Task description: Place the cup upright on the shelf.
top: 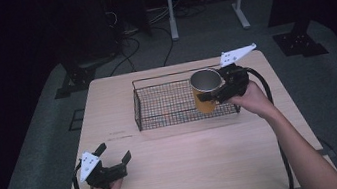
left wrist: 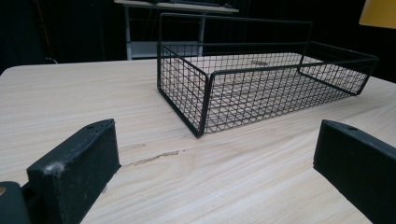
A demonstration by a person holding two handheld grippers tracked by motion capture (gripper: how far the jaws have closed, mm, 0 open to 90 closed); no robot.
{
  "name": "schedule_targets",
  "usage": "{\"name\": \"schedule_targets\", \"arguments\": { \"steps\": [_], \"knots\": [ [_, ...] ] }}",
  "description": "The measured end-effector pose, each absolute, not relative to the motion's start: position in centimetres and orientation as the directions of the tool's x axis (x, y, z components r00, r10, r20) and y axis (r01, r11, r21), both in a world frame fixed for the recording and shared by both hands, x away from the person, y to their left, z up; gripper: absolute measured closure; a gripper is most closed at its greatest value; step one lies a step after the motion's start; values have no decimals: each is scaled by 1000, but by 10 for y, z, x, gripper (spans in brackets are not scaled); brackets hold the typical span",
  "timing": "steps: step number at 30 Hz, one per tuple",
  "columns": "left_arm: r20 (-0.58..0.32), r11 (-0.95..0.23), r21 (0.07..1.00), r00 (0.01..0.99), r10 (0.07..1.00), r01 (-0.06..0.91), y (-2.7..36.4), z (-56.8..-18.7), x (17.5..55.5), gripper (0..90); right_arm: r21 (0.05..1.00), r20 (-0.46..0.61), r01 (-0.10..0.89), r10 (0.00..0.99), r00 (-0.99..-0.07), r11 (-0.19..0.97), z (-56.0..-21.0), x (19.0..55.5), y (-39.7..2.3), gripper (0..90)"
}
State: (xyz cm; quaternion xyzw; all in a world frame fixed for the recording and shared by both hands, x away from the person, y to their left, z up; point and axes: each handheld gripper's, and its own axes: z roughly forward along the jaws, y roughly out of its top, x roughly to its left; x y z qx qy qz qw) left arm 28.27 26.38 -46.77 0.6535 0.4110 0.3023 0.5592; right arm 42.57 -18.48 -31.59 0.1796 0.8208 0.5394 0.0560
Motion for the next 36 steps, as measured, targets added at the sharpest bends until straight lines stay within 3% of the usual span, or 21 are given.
{"name": "schedule_targets", "arguments": {
  "steps": [23,36],
  "knots": [
    [-68,-33,979,480,874,199,264,-468,283,0,904,97,227,345,-934,361,-291,460,-158,128],
    [-62,-39,979,483,874,198,263,-468,282,0,899,124,257,356,-926,356,-296,491,-137,128]
  ]
}}
